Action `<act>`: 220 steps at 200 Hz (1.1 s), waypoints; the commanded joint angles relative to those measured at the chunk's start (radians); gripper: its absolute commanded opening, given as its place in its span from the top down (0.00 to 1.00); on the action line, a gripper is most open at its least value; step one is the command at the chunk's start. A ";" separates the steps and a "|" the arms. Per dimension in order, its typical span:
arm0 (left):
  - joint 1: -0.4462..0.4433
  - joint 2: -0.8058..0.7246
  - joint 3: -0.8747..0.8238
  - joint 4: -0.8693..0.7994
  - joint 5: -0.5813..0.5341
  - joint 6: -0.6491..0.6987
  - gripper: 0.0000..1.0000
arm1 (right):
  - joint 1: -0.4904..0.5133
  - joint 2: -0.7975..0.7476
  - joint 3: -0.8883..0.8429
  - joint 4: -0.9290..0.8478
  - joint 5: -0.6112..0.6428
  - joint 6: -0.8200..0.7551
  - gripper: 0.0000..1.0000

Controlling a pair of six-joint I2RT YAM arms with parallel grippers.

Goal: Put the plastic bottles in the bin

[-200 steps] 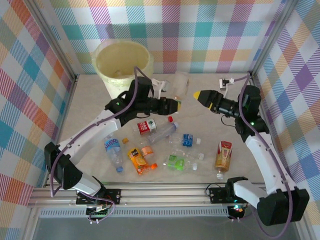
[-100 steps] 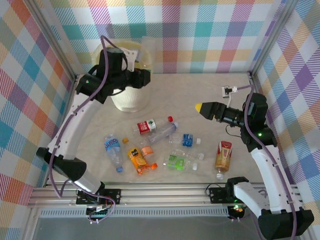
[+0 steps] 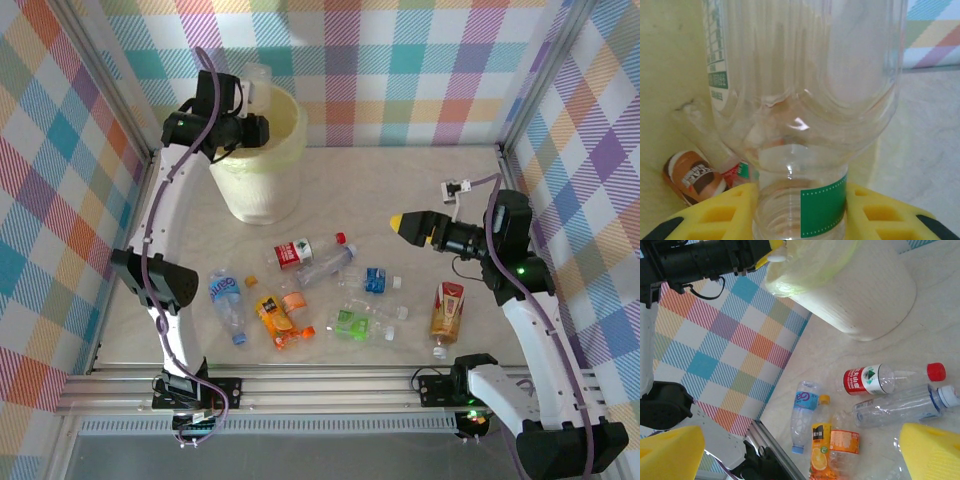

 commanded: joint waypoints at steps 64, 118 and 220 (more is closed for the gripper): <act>0.059 0.135 0.072 -0.035 -0.053 0.006 0.65 | 0.007 0.023 0.029 -0.086 0.054 -0.044 0.00; 0.085 0.187 0.085 -0.060 -0.042 0.001 0.62 | 0.006 0.029 0.004 -0.084 0.065 -0.022 0.00; 0.092 0.140 0.085 -0.036 0.018 -0.027 0.37 | 0.006 0.035 -0.016 -0.138 0.122 -0.032 0.00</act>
